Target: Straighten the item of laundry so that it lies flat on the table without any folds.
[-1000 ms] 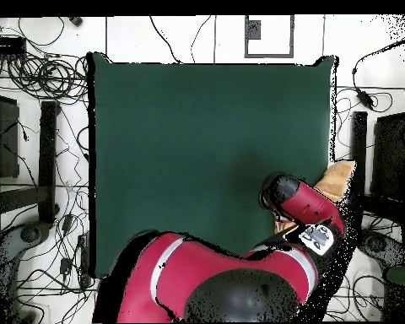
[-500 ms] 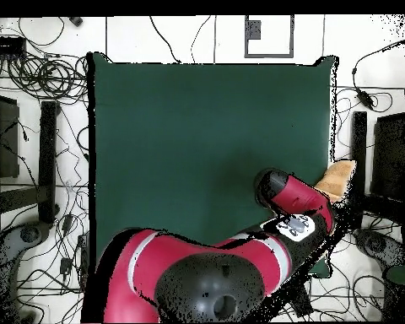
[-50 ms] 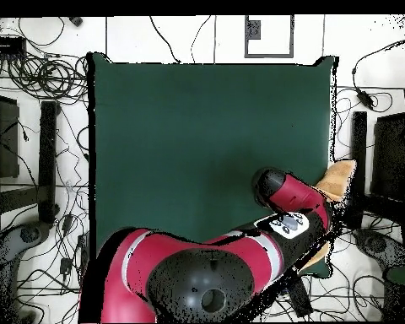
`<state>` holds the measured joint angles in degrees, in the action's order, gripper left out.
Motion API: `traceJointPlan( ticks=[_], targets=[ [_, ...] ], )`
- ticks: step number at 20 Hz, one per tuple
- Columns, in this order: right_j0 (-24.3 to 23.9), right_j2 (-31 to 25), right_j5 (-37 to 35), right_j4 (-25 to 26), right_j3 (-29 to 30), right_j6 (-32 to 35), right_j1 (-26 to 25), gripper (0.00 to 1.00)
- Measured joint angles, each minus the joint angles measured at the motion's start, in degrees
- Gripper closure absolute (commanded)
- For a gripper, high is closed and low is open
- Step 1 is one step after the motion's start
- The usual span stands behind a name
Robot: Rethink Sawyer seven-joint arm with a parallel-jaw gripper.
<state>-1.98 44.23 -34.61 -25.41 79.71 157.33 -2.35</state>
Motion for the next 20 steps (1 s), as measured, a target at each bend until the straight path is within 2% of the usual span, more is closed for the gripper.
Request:
traceJointPlan(
  ticks=[6, 20],
  targets=[
    [-0.3, 0.5, -2.4, -0.3, 0.5, 0.0, 0.6, 0.0],
    [-1.0, 0.5, -2.4, -3.7, 0.5, 0.0, 0.7, 0.0]
  ],
)
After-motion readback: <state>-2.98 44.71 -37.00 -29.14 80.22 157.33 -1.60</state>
